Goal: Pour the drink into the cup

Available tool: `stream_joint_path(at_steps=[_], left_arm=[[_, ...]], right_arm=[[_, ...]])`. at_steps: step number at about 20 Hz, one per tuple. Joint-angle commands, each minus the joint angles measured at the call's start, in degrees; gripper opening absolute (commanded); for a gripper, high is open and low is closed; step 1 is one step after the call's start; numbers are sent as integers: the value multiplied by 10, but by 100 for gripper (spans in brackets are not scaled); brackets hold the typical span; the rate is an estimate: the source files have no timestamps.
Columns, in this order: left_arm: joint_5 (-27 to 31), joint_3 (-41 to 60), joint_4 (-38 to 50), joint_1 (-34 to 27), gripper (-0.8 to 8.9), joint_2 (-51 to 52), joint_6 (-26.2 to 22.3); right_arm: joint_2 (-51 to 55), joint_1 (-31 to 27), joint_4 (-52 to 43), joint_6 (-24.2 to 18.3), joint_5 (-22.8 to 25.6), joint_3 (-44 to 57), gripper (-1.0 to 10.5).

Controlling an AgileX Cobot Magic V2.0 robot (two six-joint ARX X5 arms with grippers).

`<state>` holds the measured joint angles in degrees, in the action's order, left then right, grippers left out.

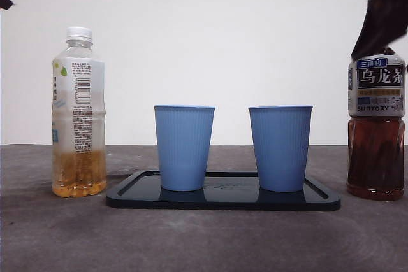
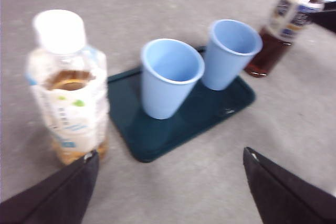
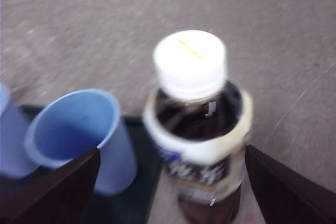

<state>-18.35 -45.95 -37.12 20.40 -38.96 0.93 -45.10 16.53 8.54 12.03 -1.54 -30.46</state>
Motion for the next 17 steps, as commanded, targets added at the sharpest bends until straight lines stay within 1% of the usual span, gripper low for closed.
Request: stream_joint_path(at_steps=[1, 6, 9, 11, 12, 13, 17], left_arm=[[26, -7, 9, 2, 473, -5, -3], [75, -4, 12, 2, 471, -27, -5], [78, 5, 38, 2, 468, -59, -2], [83, 18, 64, 2, 468, -84, 2], [97, 29, 84, 2, 468, -96, 10], [100, 41, 105, 2, 469, -103, 15], [105, 107, 207, 2, 469, -128, 46]], right_arm=[[35, 14, 111, 14, -2, -45, 441], [97, 30, 270, 15, -7, -106, 441], [138, 31, 344, 18, -22, -144, 441], [156, 31, 380, 24, -33, -163, 441], [165, 31, 400, 24, -36, -172, 441], [170, 31, 414, 24, -39, -176, 441], [183, 31, 452, 24, -45, -177, 441]])
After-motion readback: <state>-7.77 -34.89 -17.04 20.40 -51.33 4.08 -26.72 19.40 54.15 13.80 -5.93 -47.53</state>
